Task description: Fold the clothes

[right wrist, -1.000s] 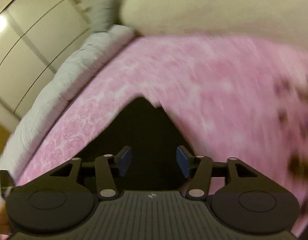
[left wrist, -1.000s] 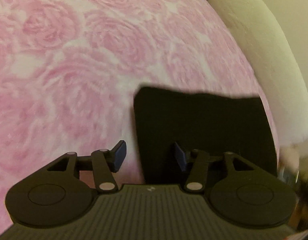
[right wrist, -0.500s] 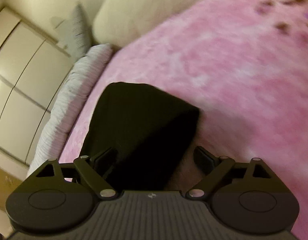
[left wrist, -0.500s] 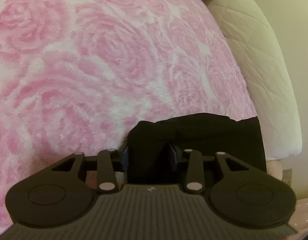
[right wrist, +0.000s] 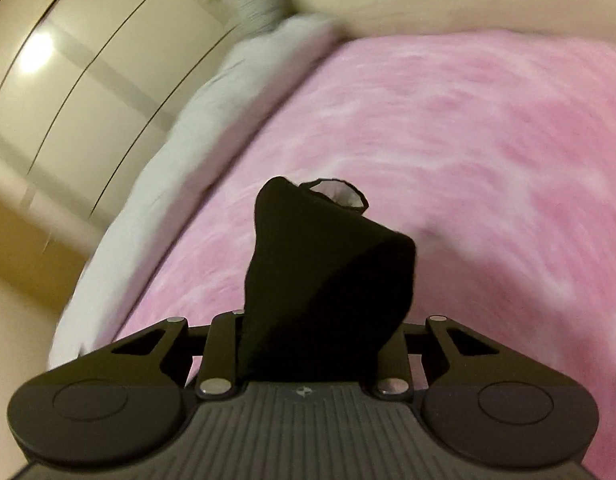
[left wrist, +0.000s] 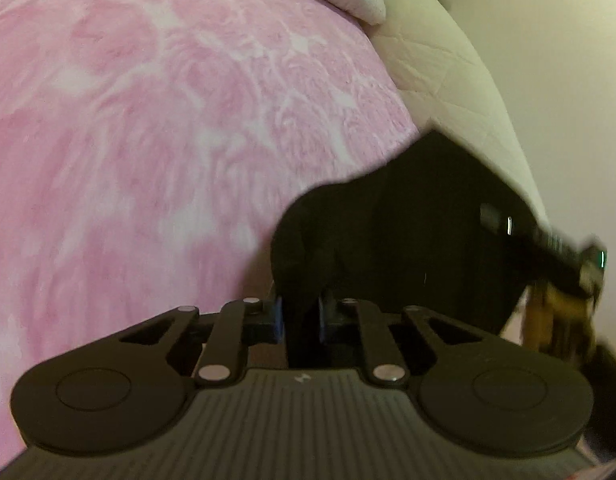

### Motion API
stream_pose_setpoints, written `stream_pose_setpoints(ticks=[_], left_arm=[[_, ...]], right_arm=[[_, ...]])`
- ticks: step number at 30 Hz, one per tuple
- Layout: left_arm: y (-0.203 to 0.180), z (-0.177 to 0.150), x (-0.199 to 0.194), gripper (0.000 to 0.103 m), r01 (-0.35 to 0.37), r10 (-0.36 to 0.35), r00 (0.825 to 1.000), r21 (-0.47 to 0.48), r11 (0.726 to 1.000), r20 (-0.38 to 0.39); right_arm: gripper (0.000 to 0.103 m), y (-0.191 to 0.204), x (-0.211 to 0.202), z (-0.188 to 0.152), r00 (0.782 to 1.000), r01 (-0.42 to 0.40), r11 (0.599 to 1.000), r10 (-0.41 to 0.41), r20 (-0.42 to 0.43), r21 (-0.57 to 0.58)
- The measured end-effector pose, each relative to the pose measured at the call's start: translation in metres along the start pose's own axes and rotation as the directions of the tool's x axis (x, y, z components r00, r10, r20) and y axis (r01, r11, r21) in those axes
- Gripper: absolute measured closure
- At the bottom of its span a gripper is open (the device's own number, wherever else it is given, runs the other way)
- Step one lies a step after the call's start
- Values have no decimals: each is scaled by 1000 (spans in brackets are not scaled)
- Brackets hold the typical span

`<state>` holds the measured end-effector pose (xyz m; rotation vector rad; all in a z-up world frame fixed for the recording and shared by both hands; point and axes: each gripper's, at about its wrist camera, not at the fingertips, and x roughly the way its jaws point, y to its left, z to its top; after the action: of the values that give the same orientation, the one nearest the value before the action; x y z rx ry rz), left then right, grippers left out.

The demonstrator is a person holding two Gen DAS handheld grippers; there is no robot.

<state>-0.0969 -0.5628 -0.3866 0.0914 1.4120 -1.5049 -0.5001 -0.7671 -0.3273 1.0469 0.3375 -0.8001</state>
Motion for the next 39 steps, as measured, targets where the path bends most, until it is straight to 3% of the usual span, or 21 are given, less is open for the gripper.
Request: stream_pose_setpoints(ticks=[2, 4, 6, 8, 11, 12, 13, 14, 15, 16, 19, 22, 23, 25, 28, 32, 35, 36, 39], left_arm=[[-8, -37, -27, 91, -7, 8, 1000, -48, 999, 28], [-15, -70, -47, 91, -16, 18, 999, -74, 997, 32], [-23, -105, -59, 91, -27, 29, 999, -79, 996, 22], [-29, -136, -61, 91, -55, 56, 998, -66, 996, 0], [-22, -165, -59, 91, -132, 131, 991, -100, 986, -18], [-16, -171, -59, 93, -154, 153, 988, -132, 979, -19], [-8, -174, -61, 92, -172, 172, 985, -180, 969, -19], [-3, -175, -66, 92, -188, 189, 982, -209, 960, -13], [1, -175, -72, 89, -202, 206, 978, -227, 953, -4], [5, -173, -79, 81, -213, 221, 975, -236, 948, 10], [19, -155, -101, 71, -237, 256, 965, -227, 945, 56], [36, -114, -116, 66, -280, 295, 952, -149, 948, 85], [42, -96, -117, 64, -293, 303, 948, -110, 950, 93], [55, -54, -117, 57, -316, 315, 943, -11, 949, 109], [70, 14, -105, 47, -335, 319, 940, 157, 929, 121], [87, 100, -59, 41, -314, 307, 948, 371, 874, 81], [92, 134, -16, 41, -291, 322, 946, 484, 825, 20], [93, 139, -4, 36, -280, 324, 946, 501, 819, -1], [107, 146, 28, 29, -243, 327, 943, 540, 806, -64]], right_arm=[[73, 28, 12, 30, 985, -113, 986, 95, -145, -126], [73, 62, 33, 50, 945, -217, 941, 137, -296, -259], [73, 101, 68, 60, 865, -359, 865, 167, -473, -351], [73, 142, 109, 54, 764, -496, 763, 158, -625, -413], [72, 208, 178, 16, 612, -665, 584, 68, -788, -466], [70, 227, 199, -1, 576, -699, 534, 25, -817, -476], [68, 242, 219, -17, 563, -710, 502, -16, -826, -494], [65, 254, 239, -30, 568, -703, 491, -48, -822, -515], [57, 262, 252, -38, 593, -678, 499, -64, -803, -540], [48, 266, 262, -42, 637, -631, 527, -68, -768, -570], [46, 259, 271, -36, 772, -444, 673, -47, -634, -591], [43, 234, 238, -14, 876, -324, 799, 53, -479, -506], [42, 223, 220, -10, 905, -286, 828, 68, -420, -483], [29, 197, 177, -10, 947, -220, 868, 81, -310, -445], [26, 157, 113, -25, 980, -110, 932, 43, -195, -346], [23, 92, 32, -86, 987, 81, 988, -98, -130, -134], [21, 57, -7, -150, 975, 187, 981, -178, -134, 56], [21, 50, -15, -172, 974, 202, 973, -187, -130, 112], [21, 45, -19, -224, 984, 178, 957, -165, -72, 231]])
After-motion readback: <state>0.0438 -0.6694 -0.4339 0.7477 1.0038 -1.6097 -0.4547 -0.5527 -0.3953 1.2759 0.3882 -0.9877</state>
